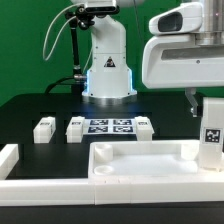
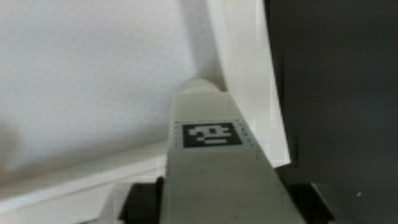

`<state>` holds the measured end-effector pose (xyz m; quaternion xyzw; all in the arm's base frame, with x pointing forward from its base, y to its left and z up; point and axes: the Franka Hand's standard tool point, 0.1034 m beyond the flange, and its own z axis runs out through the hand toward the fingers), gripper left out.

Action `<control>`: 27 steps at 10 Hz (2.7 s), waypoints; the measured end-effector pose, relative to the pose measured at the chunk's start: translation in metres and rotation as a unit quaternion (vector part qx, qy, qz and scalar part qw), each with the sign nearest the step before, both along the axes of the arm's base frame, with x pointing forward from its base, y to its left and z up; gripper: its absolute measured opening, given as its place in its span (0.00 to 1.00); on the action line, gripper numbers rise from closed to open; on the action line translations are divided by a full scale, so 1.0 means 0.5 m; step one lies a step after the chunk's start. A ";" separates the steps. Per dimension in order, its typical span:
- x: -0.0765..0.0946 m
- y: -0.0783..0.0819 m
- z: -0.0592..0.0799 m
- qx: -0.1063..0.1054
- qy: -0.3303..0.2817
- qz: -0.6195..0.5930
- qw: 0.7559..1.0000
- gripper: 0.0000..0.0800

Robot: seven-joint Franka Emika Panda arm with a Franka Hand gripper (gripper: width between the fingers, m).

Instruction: Assemble desk

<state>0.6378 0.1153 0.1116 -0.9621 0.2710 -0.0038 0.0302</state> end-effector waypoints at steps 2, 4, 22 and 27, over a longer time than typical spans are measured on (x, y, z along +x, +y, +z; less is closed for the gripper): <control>0.002 -0.005 -0.002 0.017 -0.009 -0.181 0.983 0.36; 0.000 -0.011 -0.001 0.038 -0.013 -0.287 0.957 0.36; 0.009 -0.027 -0.007 -0.020 -0.056 0.367 0.928 0.59; 0.008 -0.021 -0.008 -0.008 -0.047 0.190 0.981 0.36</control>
Offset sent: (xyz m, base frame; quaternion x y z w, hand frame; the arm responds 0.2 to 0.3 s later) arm 0.0065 -0.0097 0.0065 0.0845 0.0367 0.2958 0.9508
